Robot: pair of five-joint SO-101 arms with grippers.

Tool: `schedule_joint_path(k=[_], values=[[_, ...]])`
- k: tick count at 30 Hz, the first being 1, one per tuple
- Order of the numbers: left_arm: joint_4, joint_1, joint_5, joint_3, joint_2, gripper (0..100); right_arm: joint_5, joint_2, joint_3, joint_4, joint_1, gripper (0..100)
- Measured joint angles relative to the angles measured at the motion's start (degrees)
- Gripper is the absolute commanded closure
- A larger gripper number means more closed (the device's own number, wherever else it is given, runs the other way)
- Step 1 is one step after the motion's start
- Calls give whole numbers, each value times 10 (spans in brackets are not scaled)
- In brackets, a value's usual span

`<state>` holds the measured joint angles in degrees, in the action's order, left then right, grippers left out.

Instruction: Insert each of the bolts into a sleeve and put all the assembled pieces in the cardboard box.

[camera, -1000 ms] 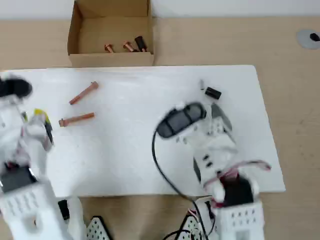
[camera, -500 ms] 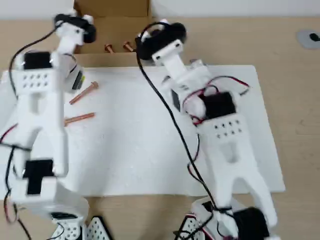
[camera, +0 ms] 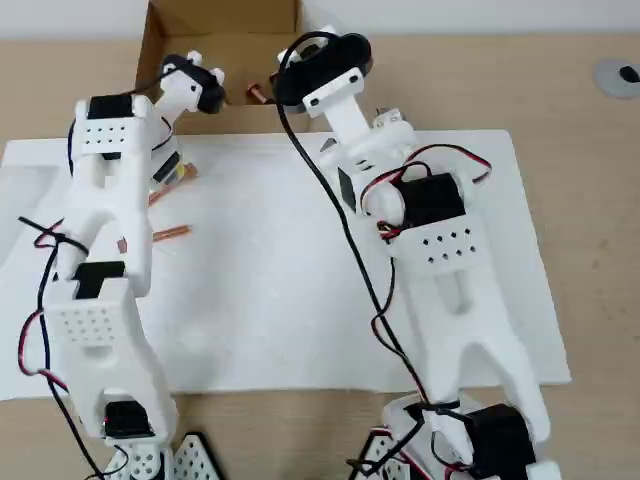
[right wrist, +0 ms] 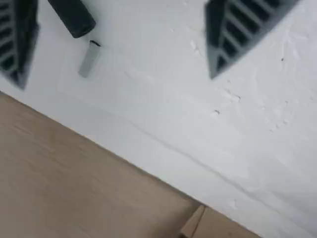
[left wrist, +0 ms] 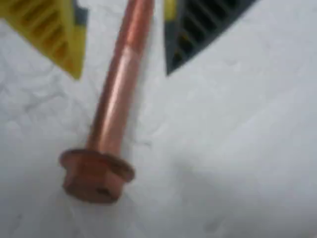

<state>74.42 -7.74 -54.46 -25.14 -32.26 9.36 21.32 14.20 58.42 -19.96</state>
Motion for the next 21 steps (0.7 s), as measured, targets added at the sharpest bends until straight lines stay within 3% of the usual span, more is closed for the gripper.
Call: schedule_joint_path(k=[17,21], values=[[-45,9,-3,-17,-78,883,0,-28,0,0,0,724],[-44,11,-3,-17,-78,988,0,-54,0,0,0,724]])
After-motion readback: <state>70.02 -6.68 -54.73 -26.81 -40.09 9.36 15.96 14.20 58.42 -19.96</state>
